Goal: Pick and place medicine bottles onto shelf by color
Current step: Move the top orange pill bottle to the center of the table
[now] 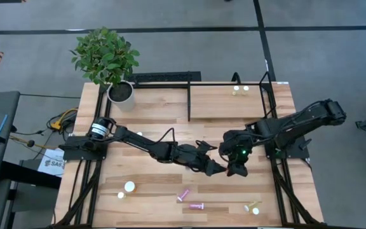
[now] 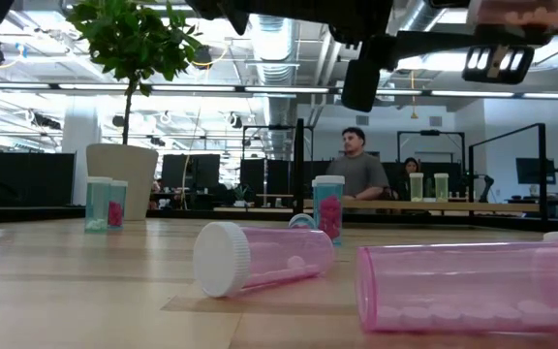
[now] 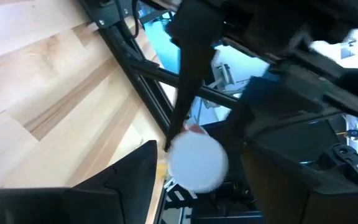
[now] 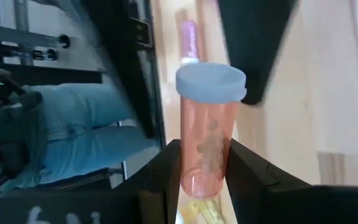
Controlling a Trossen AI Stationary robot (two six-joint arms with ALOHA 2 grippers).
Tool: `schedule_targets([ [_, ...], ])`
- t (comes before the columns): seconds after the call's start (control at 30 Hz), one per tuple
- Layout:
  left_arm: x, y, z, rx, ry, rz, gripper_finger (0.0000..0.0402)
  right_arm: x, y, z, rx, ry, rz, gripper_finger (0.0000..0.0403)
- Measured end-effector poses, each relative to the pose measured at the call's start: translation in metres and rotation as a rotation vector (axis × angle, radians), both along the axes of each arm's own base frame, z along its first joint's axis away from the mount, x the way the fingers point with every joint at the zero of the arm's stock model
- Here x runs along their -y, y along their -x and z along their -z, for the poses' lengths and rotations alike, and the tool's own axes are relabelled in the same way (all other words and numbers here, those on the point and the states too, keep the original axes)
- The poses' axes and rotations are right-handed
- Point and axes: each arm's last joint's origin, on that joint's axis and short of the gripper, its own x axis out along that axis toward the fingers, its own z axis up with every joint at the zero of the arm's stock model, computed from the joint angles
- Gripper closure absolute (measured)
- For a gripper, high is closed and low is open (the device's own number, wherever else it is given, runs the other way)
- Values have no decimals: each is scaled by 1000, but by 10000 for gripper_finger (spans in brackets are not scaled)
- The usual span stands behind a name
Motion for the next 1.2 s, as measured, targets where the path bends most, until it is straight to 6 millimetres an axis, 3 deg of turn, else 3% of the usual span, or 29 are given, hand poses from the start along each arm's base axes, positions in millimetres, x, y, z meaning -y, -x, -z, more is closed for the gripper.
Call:
schedule_targets([
  [0.73,1,1,2,-24,6,23,299,-3,-1,-1,13,-18,-13,275],
  [0.93,2,1,0,-13,10,26,306,-4,0,-3,1,-79,-54,267],
  [1.2,1,0,-2,13,12,20,304,-3,1,-2,-39,-121,-56,220],
])
